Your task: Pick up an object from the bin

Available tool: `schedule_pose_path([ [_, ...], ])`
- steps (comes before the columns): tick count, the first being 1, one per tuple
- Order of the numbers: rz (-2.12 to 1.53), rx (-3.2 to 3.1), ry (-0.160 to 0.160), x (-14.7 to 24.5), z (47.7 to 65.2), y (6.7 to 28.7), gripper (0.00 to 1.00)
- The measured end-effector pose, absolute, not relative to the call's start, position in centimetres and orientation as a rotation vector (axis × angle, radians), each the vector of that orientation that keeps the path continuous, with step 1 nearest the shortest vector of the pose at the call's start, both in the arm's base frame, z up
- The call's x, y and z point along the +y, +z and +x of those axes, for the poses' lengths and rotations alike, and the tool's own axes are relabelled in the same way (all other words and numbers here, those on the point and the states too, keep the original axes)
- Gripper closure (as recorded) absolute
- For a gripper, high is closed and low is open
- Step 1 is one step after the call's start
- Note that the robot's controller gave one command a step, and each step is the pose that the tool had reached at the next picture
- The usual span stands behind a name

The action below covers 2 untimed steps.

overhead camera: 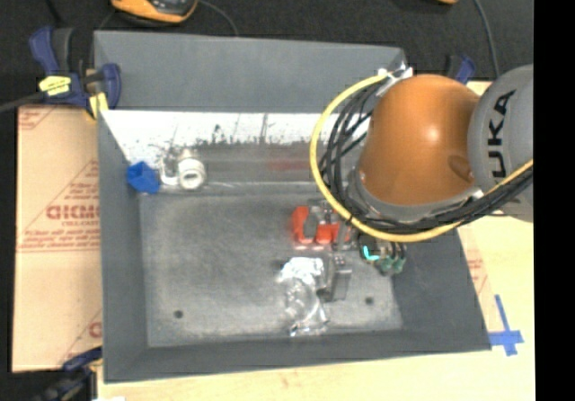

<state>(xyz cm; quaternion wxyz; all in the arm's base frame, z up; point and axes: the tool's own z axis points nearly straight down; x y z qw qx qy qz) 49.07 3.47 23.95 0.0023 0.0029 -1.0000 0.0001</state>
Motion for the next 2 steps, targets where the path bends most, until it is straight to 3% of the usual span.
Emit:
schedule_pose_path([
  [1, -0.137, -3.138, 0.003, -2.2, 52.4, 17.8, 0.00],
  [2, 0.051, -3.139, 0.002, -3.4, 53.1, 11.0, 0.00],
])
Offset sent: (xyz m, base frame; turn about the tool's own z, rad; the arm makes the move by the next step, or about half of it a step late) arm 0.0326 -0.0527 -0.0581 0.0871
